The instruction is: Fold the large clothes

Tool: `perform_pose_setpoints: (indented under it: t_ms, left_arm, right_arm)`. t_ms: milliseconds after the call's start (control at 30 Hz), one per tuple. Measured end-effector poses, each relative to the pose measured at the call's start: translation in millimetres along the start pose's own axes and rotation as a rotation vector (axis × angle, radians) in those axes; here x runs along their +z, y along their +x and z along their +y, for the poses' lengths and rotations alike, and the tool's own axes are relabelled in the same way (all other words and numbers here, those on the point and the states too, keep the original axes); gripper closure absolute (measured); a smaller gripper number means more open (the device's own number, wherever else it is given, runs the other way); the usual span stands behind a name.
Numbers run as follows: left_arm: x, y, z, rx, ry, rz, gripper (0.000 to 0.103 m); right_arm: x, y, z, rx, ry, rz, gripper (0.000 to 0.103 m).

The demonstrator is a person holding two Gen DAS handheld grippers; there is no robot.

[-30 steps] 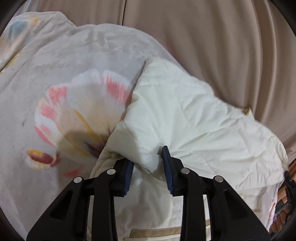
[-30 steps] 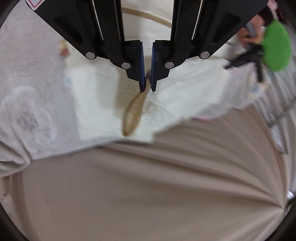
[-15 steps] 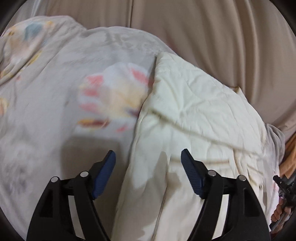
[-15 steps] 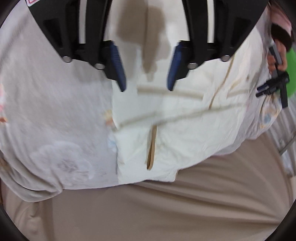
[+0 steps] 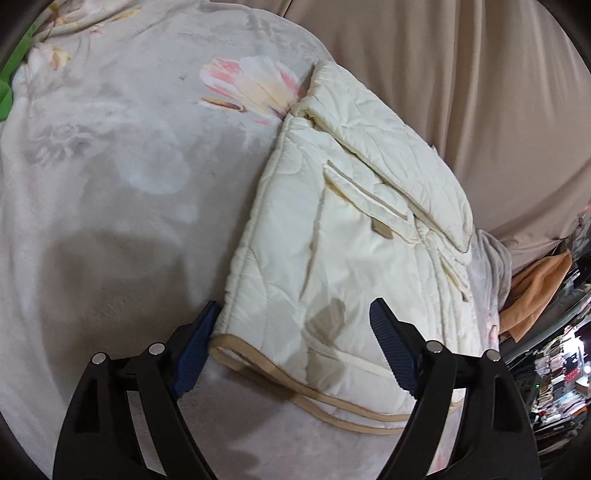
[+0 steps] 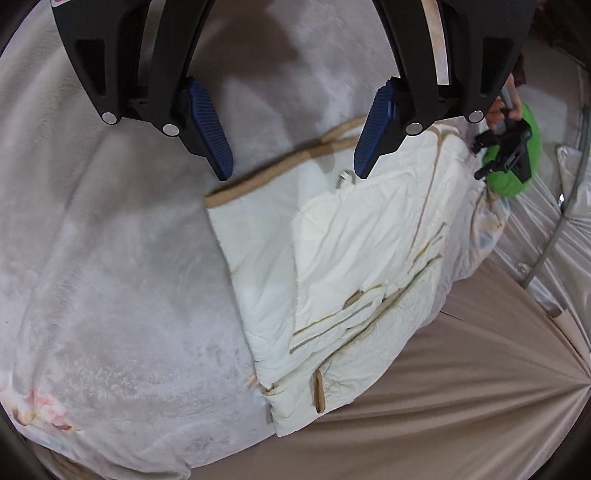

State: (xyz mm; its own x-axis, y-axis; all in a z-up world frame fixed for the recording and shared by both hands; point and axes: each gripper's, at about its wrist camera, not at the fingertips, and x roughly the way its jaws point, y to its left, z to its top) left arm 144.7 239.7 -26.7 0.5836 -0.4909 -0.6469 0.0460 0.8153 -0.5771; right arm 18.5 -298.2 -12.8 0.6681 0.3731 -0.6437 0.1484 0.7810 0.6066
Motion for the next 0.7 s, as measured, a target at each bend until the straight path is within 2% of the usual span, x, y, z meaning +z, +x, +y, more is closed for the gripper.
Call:
perform_pose_setpoints:
  t_ms: [33, 100, 133, 200, 267, 300, 333, 433, 600, 700]
  left_arm:
    - [0, 2, -1, 0.000, -0.004, 0.000, 0.029]
    - [-2, 7, -5, -0.009, -0.003, 0.011, 0.043]
    - [-2, 9, -8, 0.000, -0.002, 0.013, 0.046]
    - [-2, 11, -15, 0.024, 0.015, 0.013, 0.066]
    - [-2, 9, -19, 0.043, 0.029, 0.006, 0.078]
    - [-2, 5, -23, 0.051, 0.040, -0.011, 0.086]
    - [-2, 1, -25, 0.046, 0.049, -0.023, 0.087]
    - [-1, -16, -31, 0.006, 0.049, -0.062, 0.093]
    - [-14, -59, -42, -0.055, 0.075, -0.108, 0.096]
    - [-31, -94, -48, -0.055, 0.121, -0.137, 0.096]
  right_arm:
    - [2, 2, 2, 0.014, 0.008, -0.007, 0.036]
    - [9, 6, 7, 0.032, 0.022, -0.015, 0.036]
    - [12, 9, 9, 0.025, 0.032, -0.018, 0.036]
    - [15, 13, 12, 0.011, 0.036, -0.025, 0.040]
    - [18, 17, 16, -0.011, 0.035, -0.024, 0.071]
    - [18, 17, 18, -0.043, 0.035, -0.031, 0.079]
    - [18, 15, 19, -0.068, 0.032, -0.049, 0.092]
    - [15, -3, 20, -0.019, 0.042, -0.107, 0.099]
    - [-5, -50, 41, 0.024, -0.036, -0.209, 0.101]
    - [-30, -88, 56, 0.032, -0.100, -0.291, 0.101]
